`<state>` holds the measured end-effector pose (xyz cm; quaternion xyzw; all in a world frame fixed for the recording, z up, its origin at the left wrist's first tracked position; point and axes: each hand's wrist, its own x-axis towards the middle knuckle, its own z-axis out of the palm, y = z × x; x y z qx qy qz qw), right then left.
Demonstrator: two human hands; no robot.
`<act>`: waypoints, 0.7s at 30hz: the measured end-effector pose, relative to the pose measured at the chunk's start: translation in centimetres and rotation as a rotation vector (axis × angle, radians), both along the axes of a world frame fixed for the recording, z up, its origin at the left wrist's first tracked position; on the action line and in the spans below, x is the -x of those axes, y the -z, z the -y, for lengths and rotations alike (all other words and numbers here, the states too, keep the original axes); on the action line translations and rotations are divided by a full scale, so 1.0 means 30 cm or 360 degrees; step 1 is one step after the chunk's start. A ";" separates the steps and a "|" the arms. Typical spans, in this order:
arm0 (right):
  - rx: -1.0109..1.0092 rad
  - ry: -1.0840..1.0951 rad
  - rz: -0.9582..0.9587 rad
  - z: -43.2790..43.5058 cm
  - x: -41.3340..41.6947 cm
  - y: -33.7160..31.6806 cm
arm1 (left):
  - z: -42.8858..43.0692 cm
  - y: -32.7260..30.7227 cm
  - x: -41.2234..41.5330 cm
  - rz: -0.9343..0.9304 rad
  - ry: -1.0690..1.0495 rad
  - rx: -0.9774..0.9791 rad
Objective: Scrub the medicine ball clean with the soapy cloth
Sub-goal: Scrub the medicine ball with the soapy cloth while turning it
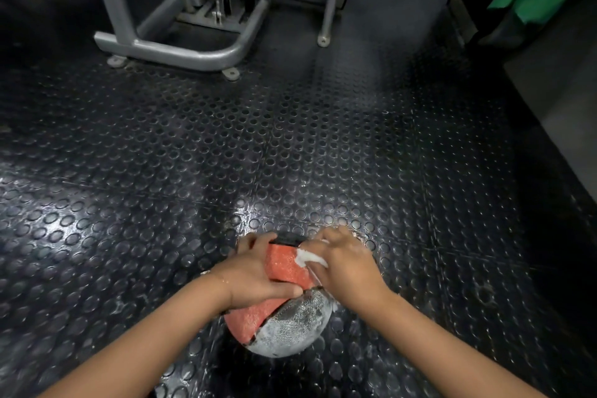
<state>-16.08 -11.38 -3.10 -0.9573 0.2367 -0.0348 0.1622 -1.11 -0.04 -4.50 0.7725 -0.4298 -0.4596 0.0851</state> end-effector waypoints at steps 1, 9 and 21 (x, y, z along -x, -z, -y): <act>-0.0002 0.0007 0.0013 -0.003 0.000 0.002 | 0.015 0.000 0.007 0.0036 0.0004 -0.0050; -0.0167 -0.0031 -0.0010 -0.024 -0.005 -0.007 | 0.007 0.019 0.003 0.0012 -0.0140 -0.0038; -0.0281 0.0145 0.0059 -0.033 0.022 0.013 | -0.099 0.009 0.012 -0.0085 -0.0395 0.0034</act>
